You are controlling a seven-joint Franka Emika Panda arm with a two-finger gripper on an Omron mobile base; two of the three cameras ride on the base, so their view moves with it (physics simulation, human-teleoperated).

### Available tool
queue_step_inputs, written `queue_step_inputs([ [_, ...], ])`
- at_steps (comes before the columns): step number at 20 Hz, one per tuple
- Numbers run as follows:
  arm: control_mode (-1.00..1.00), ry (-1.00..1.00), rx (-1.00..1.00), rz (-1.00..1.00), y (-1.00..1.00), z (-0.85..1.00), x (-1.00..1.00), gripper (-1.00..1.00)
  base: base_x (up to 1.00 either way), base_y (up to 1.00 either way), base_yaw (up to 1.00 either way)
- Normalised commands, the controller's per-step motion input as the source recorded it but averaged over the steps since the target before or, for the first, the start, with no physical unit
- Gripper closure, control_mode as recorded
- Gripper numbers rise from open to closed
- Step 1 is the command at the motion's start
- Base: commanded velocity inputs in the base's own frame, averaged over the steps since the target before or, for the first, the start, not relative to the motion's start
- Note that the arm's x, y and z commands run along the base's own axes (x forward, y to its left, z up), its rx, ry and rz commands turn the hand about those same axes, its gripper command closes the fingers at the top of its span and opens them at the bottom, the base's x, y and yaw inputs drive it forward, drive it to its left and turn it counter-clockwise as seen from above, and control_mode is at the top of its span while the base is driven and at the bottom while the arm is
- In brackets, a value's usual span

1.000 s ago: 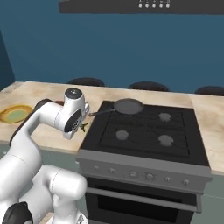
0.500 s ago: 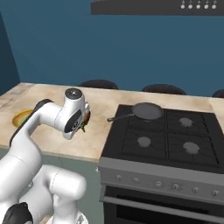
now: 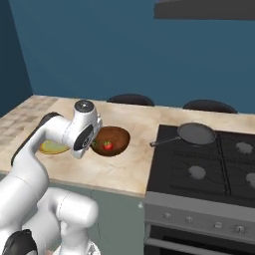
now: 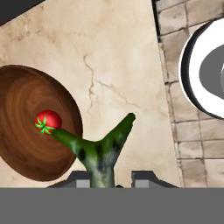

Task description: Place the fish on the plate and place the tomato on the same plate.

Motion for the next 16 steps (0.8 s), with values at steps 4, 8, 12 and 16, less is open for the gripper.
queue_step_inputs([
  [4,1.0,0.0,0.0,0.0,0.0,0.0,0.0,1.0,0.26,0.58,0.07],
  [8,1.0,0.0,0.0,0.0,0.0,0.0,0.0,1.0,0.39,0.52,0.07],
  [12,1.0,0.0,0.0,0.0,0.0,0.0,0.0,1.0,0.32,0.38,0.09],
  [16,1.0,0.0,0.0,0.0,0.0,0.0,0.0,1.0,0.19,0.29,0.15],
])
